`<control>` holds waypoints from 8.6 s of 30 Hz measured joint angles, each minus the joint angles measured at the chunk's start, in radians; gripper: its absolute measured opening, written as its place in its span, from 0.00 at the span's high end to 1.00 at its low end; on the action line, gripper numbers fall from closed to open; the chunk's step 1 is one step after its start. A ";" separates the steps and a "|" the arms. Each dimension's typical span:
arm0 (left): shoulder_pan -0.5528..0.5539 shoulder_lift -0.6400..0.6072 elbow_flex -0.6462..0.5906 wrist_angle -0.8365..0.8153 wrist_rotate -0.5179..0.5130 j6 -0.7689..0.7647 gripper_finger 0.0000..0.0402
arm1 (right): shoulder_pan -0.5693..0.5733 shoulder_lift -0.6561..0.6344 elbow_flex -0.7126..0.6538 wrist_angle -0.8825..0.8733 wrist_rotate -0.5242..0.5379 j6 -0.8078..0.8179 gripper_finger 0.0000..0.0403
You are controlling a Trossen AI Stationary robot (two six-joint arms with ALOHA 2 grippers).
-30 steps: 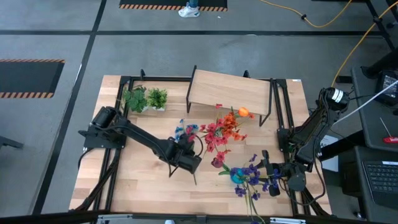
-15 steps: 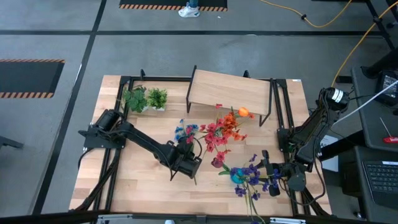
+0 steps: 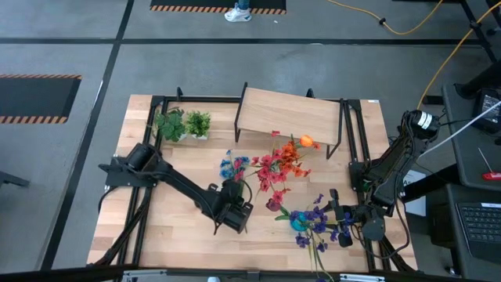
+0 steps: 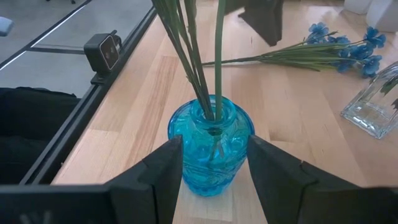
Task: Pick and place flowers into a vace then onto a shelf
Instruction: Put the blue flowers into the blue vase
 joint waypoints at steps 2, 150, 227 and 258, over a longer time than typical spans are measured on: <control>0.000 0.012 0.000 0.021 0.000 -0.003 0.69 | 0.000 0.000 0.000 0.000 0.000 0.000 0.55; -0.549 -0.355 0.000 -0.016 -0.502 0.594 0.99 | 0.018 -0.058 0.335 -0.179 -0.226 -0.307 0.55; -0.044 -0.455 0.000 1.113 0.105 1.900 0.99 | -0.510 0.084 0.693 0.183 -0.497 -0.973 0.55; 0.033 -0.454 0.000 1.153 0.175 1.966 0.98 | -0.603 0.140 0.782 0.194 -0.567 -0.944 0.55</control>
